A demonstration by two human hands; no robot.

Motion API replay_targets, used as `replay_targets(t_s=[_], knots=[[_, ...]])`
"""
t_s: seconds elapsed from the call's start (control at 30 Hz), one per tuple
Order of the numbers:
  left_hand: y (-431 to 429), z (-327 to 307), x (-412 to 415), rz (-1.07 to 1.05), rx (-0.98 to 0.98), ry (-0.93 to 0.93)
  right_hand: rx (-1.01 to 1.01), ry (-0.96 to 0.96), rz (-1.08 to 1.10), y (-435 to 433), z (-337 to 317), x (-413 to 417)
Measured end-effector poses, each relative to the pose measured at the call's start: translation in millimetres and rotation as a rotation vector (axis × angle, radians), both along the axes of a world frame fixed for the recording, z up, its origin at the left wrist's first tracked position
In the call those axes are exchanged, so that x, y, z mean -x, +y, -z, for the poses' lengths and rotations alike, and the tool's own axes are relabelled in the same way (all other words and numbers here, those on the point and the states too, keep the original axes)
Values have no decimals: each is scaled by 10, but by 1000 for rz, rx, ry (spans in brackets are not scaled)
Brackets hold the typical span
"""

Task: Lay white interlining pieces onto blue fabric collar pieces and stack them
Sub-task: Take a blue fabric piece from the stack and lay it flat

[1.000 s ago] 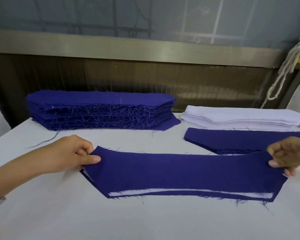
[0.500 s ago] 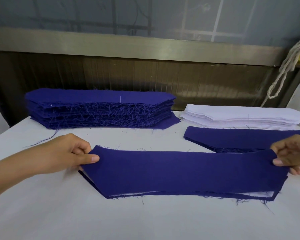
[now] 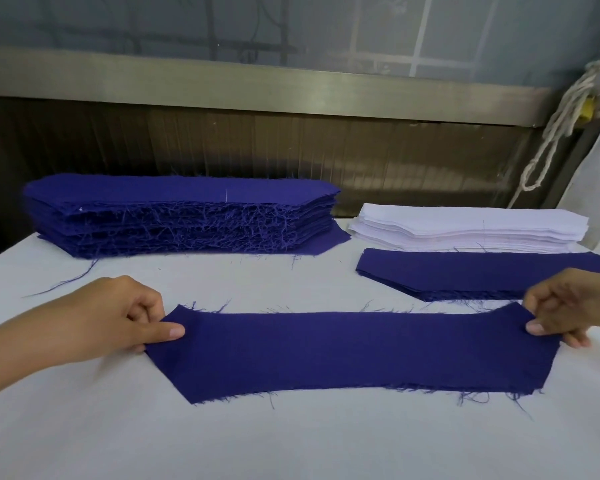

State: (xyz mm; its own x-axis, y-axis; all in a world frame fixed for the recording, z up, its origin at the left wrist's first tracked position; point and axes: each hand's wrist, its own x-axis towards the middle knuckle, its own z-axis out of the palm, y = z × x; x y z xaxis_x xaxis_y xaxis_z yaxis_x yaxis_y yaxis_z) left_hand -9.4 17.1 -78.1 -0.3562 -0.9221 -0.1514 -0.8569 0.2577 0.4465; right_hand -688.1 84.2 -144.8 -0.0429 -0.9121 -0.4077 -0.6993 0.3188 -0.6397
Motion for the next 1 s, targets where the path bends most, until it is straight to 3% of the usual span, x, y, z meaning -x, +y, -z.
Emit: replay_targets(t_s=[0.23,0.53,0.83,1.0], knots=[[-18,-19,-52,-3,22,-6,0,258,17,183,-180,8],[20,3,-6,-113,156,-57,8,301,56,276,-420,-364],[-16,71,29,-25,169,-115,92,380,-41,210,-351,-340],[-12,72,51,17,113,-41,83,356,-74,210,-340,-432]])
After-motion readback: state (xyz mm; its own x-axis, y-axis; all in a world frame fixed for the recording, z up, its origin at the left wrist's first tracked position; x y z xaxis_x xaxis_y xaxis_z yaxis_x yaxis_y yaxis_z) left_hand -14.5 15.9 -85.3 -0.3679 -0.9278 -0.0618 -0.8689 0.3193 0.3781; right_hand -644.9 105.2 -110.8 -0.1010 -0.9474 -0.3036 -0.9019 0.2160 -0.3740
